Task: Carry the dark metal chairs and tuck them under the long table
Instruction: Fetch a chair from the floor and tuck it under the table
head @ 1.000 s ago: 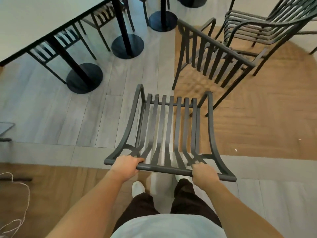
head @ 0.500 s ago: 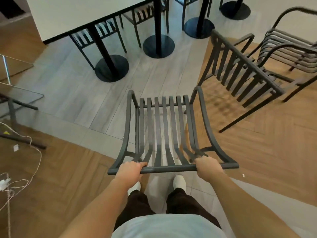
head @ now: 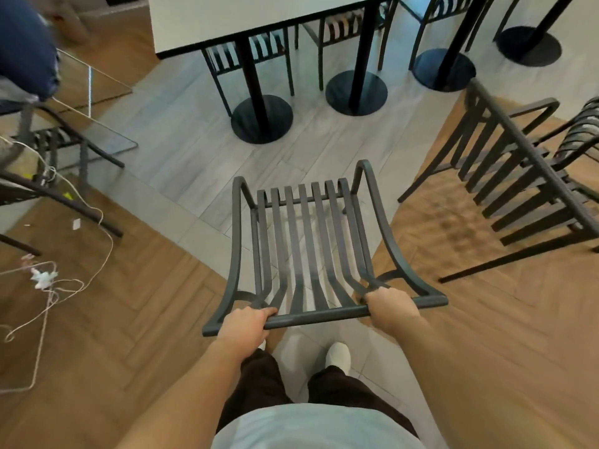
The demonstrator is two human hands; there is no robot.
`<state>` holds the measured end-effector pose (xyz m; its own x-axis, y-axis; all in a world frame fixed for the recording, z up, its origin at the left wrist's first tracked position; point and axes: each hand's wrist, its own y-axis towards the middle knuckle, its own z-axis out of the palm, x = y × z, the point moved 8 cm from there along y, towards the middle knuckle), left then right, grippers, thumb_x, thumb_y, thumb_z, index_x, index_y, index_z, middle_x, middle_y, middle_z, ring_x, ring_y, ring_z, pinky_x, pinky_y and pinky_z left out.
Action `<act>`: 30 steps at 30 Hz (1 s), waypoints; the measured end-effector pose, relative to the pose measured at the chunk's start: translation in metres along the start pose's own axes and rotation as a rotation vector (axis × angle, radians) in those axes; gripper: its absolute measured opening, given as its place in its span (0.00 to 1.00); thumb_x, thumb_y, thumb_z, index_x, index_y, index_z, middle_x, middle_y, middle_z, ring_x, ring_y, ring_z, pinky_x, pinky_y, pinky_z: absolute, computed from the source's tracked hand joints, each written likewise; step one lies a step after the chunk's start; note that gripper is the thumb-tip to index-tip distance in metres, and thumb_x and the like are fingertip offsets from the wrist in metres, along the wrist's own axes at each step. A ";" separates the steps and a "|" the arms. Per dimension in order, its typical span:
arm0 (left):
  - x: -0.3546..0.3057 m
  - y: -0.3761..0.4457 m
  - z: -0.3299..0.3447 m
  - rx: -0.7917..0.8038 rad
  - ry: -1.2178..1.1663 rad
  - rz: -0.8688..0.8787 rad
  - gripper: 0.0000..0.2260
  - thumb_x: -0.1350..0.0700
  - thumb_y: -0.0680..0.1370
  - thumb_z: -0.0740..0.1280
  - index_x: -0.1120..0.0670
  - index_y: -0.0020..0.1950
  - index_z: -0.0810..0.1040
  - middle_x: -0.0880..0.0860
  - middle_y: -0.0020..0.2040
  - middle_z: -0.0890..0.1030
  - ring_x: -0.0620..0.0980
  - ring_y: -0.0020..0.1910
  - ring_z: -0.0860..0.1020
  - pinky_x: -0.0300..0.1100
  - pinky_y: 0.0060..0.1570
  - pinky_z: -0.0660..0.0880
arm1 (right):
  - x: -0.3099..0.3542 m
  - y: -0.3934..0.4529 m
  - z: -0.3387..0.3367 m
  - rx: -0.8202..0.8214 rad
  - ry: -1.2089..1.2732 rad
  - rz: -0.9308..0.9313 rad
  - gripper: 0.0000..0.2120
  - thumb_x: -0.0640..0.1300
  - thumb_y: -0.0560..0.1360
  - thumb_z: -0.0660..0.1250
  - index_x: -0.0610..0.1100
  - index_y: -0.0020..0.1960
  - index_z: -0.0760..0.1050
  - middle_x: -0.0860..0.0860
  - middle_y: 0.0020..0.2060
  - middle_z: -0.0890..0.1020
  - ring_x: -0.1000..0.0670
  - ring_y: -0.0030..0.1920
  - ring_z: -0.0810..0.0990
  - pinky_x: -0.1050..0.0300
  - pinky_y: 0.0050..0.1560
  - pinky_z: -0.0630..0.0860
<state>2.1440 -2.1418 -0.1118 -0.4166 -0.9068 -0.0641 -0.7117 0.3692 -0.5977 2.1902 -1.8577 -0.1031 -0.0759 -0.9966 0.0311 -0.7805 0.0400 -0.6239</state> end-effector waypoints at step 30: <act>0.102 0.130 -0.104 0.015 -0.112 -0.143 0.19 0.50 0.85 0.60 0.37 0.75 0.71 0.52 0.53 0.83 0.55 0.49 0.82 0.51 0.50 0.80 | 0.042 0.190 -0.161 -0.032 -0.202 -0.167 0.08 0.42 0.81 0.63 0.47 0.58 0.79 0.51 0.41 0.77 0.48 0.40 0.78 0.54 0.43 0.75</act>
<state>1.9501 -2.1653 -0.1132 -0.2459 -0.9671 -0.0655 -0.7505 0.2327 -0.6185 1.9390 -1.8807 -0.0945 0.1782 -0.9836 -0.0267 -0.7915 -0.1272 -0.5978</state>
